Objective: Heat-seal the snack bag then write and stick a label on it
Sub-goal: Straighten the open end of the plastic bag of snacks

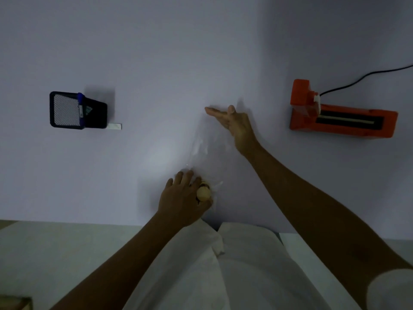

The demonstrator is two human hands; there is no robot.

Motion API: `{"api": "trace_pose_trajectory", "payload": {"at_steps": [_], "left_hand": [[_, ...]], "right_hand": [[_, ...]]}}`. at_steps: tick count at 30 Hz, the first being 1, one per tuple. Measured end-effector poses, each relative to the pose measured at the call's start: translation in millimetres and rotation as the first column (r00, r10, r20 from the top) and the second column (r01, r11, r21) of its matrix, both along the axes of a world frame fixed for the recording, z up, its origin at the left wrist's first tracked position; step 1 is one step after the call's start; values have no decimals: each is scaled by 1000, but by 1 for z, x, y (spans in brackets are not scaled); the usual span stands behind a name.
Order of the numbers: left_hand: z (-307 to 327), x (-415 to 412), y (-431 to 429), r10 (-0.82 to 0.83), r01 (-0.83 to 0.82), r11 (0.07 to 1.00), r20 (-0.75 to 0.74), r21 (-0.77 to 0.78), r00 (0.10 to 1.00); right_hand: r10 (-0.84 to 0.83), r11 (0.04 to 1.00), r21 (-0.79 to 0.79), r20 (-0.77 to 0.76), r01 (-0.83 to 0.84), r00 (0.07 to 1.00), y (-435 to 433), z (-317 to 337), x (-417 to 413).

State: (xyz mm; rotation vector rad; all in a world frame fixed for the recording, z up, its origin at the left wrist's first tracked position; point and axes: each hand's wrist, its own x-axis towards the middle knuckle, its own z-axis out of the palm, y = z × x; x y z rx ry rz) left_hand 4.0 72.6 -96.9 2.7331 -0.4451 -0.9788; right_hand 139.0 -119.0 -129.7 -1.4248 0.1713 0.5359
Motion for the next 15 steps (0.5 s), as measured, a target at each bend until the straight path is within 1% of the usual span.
{"api": "trace_pose_trajectory", "payload": {"at_steps": [1, 3, 5, 6, 8, 9, 11, 15], "left_hand": [[0, 0, 0, -4, 4, 1000, -7, 4, 1000], [-1, 1, 1, -9, 9, 1000, -28, -3, 1000], [-1, 2, 2, -14, 13, 1000, -29, -9, 999], [-1, 2, 1, -16, 16, 1000, -24, -6, 1000], [-1, 2, 1, -10, 10, 1000, -28, -3, 1000], [-1, 2, 0, -2, 2, 1000, -31, -4, 1000], [-1, 2, 0, 5, -5, 1000, -34, -4, 999], [0, 1, 0, -9, 9, 1000, -33, -3, 999]], "right_hand": [[44, 999, 2, 26, -45, 999, 3, 3, -9], [190, 982, 1, 67, -190, 980, 16, 7, -35], [321, 946, 36, 39, -322, 946, 30, 2, -66], [345, 937, 59, 1, -345, 939, 35, -1, -78], [321, 945, 93, -78, -314, 944, 39, -9, -95], [300, 952, 96, -91, -292, 950, 38, -12, -100], [278, 958, 89, -81, -271, 957, 36, -17, -103], [290, 952, 131, -86, -277, 953, 32, -22, -96]]}}
